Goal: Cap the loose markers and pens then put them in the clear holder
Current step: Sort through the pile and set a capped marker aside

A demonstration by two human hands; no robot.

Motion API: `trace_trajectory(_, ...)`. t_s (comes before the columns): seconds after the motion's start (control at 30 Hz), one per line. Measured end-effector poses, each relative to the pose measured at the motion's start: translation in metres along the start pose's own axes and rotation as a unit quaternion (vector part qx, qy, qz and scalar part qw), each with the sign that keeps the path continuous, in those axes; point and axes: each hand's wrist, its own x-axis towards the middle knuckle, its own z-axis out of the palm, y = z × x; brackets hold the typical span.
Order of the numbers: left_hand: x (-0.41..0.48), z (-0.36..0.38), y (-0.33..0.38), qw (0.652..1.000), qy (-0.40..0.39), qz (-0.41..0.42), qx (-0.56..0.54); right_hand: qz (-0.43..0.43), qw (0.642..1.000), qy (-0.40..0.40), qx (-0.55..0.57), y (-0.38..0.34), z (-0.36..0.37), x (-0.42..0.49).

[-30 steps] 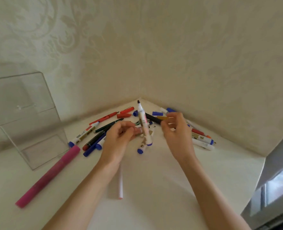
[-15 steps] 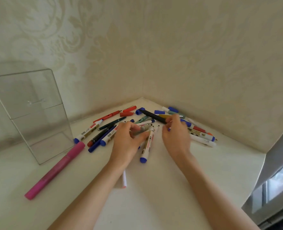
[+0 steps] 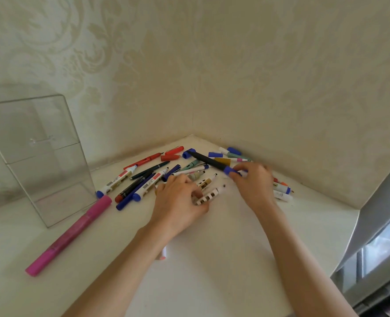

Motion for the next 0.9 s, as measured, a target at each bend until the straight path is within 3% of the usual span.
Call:
trace_trajectory(0.1, 0.000, -0.009, -0.006, 0.982, 0.066, -0.036, -0.173, 0.001, 0.966, 0.000, 0.257, -0.008, -0.007, -0.002)
trace_trajectory(0.23, -0.004, -0.015, -0.005, 0.961, 0.120, -0.004, -0.250, -0.035, 0.902, -0.061, 0.427, -0.017, -0.013, -0.006)
trace_trajectory(0.4, -0.005, -0.018, -0.005, 0.954, 0.133, 0.013, -0.268, -0.089, 0.878, -0.103, 0.459, -0.018, -0.013, -0.009)
trace_trajectory(0.63, -0.004, -0.023, -0.010, 0.956, 0.161, 0.012, -0.245, -0.096, 0.865, -0.123, 0.476, -0.016, -0.012, -0.009)
trace_trajectory(0.73, -0.005, -0.025, -0.010, 0.956, 0.144, 0.040, -0.251, -0.102, 0.860, -0.137, 0.480, -0.017, -0.013, -0.010)
trace_trajectory(0.9, -0.006, -0.030, -0.009, 0.956, 0.100, 0.083, -0.263, -0.070, 0.820, -0.133, 0.552, -0.018, -0.017, -0.010)
